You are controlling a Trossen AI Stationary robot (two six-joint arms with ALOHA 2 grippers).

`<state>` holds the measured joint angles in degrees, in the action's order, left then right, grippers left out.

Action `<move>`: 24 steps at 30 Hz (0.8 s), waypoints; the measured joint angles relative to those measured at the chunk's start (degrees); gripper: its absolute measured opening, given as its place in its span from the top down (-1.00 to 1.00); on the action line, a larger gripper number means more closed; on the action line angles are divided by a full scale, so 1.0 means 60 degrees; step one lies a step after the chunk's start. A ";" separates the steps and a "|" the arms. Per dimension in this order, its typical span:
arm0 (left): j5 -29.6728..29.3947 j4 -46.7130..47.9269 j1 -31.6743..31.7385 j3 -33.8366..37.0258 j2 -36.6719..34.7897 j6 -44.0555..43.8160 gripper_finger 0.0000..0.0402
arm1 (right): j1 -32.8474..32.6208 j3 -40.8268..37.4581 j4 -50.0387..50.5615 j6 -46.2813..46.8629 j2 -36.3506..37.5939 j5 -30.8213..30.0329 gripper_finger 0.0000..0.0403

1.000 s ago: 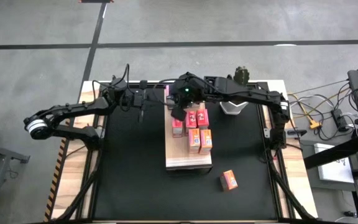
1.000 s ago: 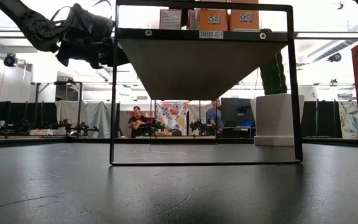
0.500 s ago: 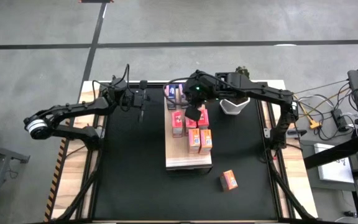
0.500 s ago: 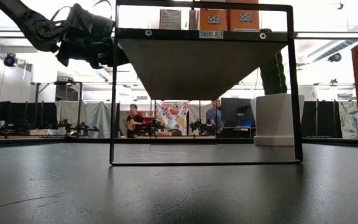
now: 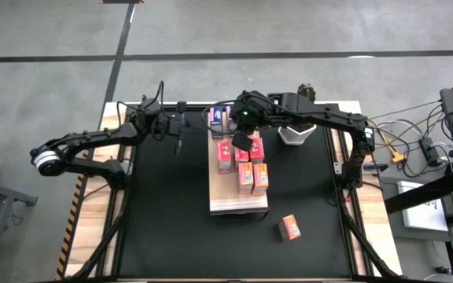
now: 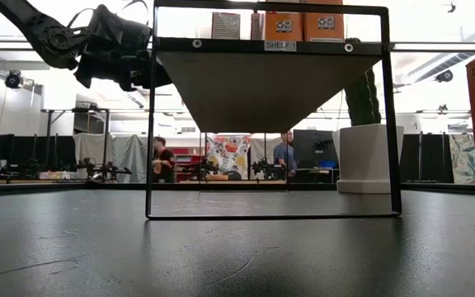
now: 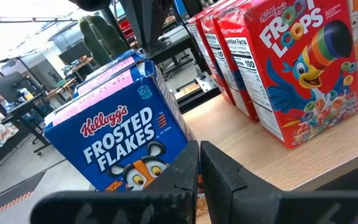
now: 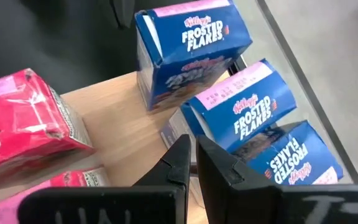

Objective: Stack cereal on shelf
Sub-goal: Put the orange cereal box aligned with the other orange cereal box on the shelf

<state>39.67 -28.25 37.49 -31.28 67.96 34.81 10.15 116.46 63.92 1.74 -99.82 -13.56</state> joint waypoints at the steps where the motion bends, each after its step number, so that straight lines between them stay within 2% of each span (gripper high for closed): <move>1: 0.0002 0.0000 -0.0003 0.0003 0.0000 0.0000 1.00 | -0.0001 -0.0003 -0.0041 -0.0021 -0.0003 0.0001 0.91; 8: -0.0005 -0.0008 -0.0010 0.0003 -0.0285 -0.0231 1.00 | -0.0347 0.0001 -0.0277 -0.0608 0.0188 -0.0001 0.91; 14: -0.0019 -0.0018 -0.0063 0.0000 -0.1056 -0.1254 1.00 | -0.1380 0.0001 -0.0272 -0.0556 0.0814 -0.0004 0.91; 20: -0.0016 -0.0016 -0.0556 0.0003 -0.1606 -0.2490 1.00 | -0.2899 -0.0043 -0.0188 0.0673 0.1548 -0.0005 0.91; 24: -0.0020 0.0015 -0.1103 0.0000 -0.1721 -0.2985 1.00 | -0.3936 -0.0136 0.0132 0.2135 0.1777 -0.0003 0.91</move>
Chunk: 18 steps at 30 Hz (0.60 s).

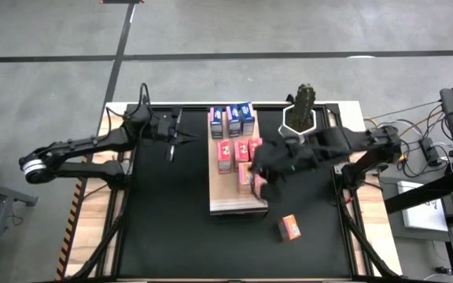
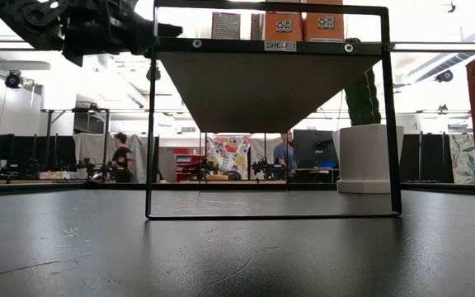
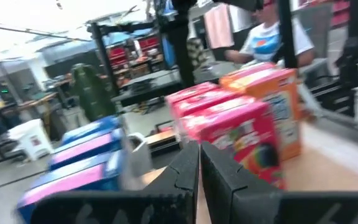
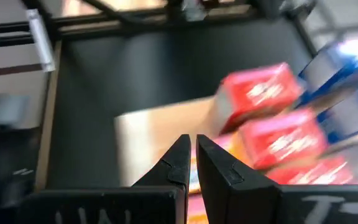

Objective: Stack cereal on shelf
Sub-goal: Put the orange cereal box aligned with the other orange cereal box on the shelf

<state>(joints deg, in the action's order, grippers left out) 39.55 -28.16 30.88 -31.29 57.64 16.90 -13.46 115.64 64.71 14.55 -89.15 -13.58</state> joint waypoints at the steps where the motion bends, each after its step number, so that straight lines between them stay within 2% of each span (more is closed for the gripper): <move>1: -0.0033 0.0017 -0.0125 0.0003 -0.0047 -0.0081 1.00 | -0.0239 -0.0007 0.0169 0.0469 0.0021 -0.0001 0.91; 6: -0.0856 0.0006 -0.0608 0.0002 -0.0274 -0.0570 1.00 | -0.1309 -0.0105 0.1321 0.3598 0.0052 0.0004 0.91; 11: -0.0903 0.0011 -0.0939 0.0003 -0.0385 -0.0931 1.00 | -0.2356 -0.0516 0.2179 0.7320 0.0018 0.0078 0.91; 18: -0.0904 0.0043 -0.1079 0.0001 -0.0457 -0.0942 1.00 | -0.3703 -0.1728 0.2233 1.2011 -0.0030 0.0200 0.91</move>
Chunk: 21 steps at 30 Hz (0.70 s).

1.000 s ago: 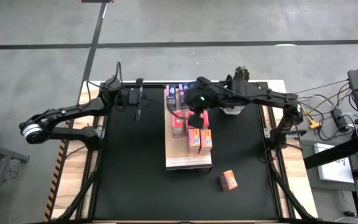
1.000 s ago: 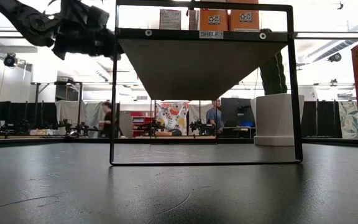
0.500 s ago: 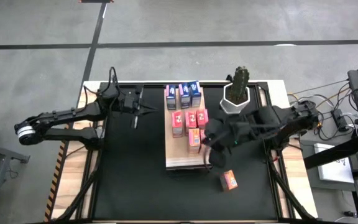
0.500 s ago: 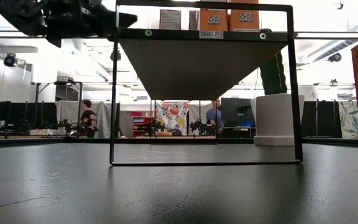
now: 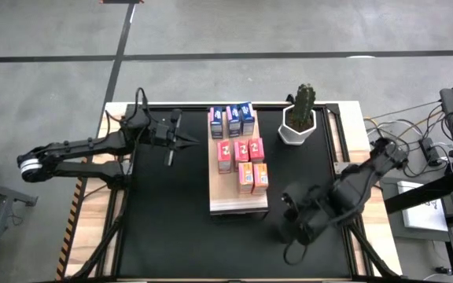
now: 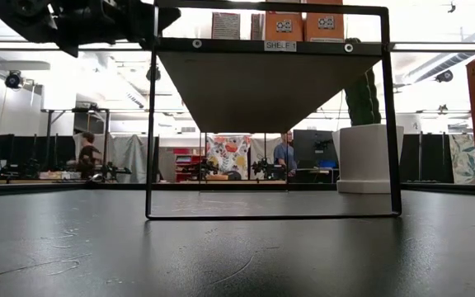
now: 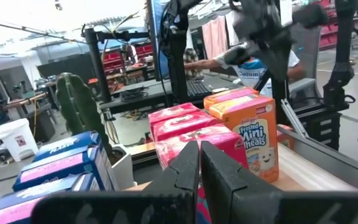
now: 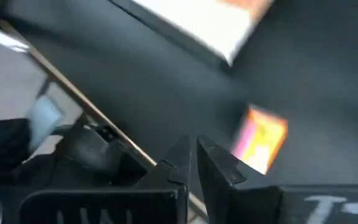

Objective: Stack cereal on shelf
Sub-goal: Put the orange cereal box aligned with the other orange cereal box on the shelf

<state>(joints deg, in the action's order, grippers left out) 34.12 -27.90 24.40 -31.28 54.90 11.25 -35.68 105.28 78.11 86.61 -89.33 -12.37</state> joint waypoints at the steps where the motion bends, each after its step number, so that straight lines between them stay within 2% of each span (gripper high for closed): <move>1: -0.0001 -0.0001 0.0000 0.0001 -0.0022 0.0000 1.00 | -0.0139 -0.0214 0.0006 0.0617 -0.0034 0.0174 0.91; 4: 0.0001 0.0000 -0.0001 0.0003 -0.0065 -0.0004 1.00 | -0.0479 -0.0937 0.0016 0.2310 -0.0155 0.1042 0.91; 7: 0.0005 0.0006 -0.0001 -0.0001 -0.0059 -0.0075 1.00 | -0.0699 -0.1586 0.0075 0.3313 -0.0268 0.1637 0.91; 16: 0.0180 0.0090 -0.0061 0.0003 0.0014 -0.0251 1.00 | -0.0802 -0.2407 0.0098 0.3383 -0.0592 0.1519 0.90; 21: 0.0183 0.0095 -0.0190 0.0003 0.0014 -0.0255 1.00 | -0.0802 -0.2404 0.0054 0.3502 -0.0766 0.1536 0.70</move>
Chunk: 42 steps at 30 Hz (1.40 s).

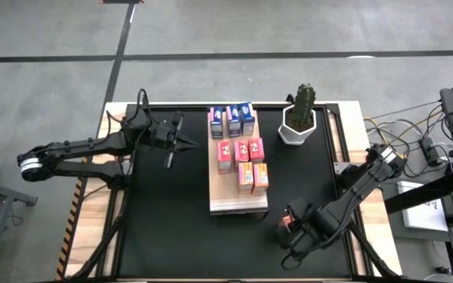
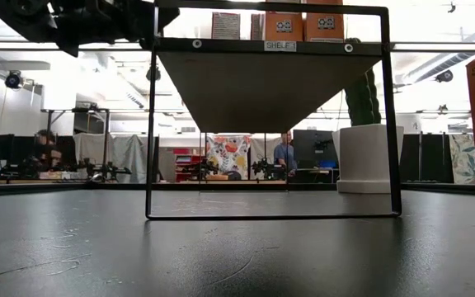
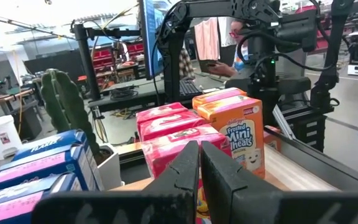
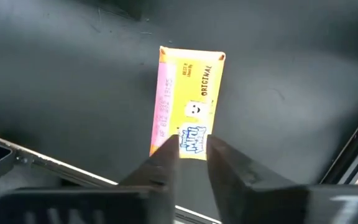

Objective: Stack cereal on shelf
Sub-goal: Put the orange cereal box aligned with the other orange cereal box on the shelf

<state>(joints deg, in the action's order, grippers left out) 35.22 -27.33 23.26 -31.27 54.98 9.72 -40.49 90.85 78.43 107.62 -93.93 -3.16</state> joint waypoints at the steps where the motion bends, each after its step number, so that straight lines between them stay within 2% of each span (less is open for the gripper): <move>1: 0.0000 0.0000 -0.0019 0.0000 0.0000 0.0000 1.00 | -0.0004 0.0003 0.0000 0.0062 -0.0012 0.0000 0.63; 11: -0.0004 -0.0004 -0.0057 0.0000 0.0000 0.0200 1.00 | -0.0022 0.0000 -0.0177 0.0310 -0.0446 -0.0224 -0.25; 16: -0.0004 -0.0004 -0.0057 0.0000 0.0000 0.0219 1.00 | -0.0022 0.0000 -0.0186 0.0348 -0.0766 -0.0226 -0.49; 22: -0.0007 -0.0007 -0.0057 0.0000 0.0000 0.0222 1.00 | -0.0022 0.0000 -0.0193 0.0337 -0.1109 -0.0219 -0.45; 34: -0.0011 -0.0007 -0.0057 0.0000 0.0000 0.0222 1.00 | -0.0022 -0.0004 -0.0200 0.0417 -0.1228 -0.0211 -0.07; 42: -0.0015 -0.0007 -0.0057 0.0000 0.0000 0.0222 1.00 | -0.0022 -0.0002 -0.0202 0.0439 -0.1219 -0.0189 0.10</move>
<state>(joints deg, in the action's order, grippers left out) 35.14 -27.38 22.92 -31.27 54.98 11.05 -40.62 90.84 77.22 110.26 -101.24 -4.29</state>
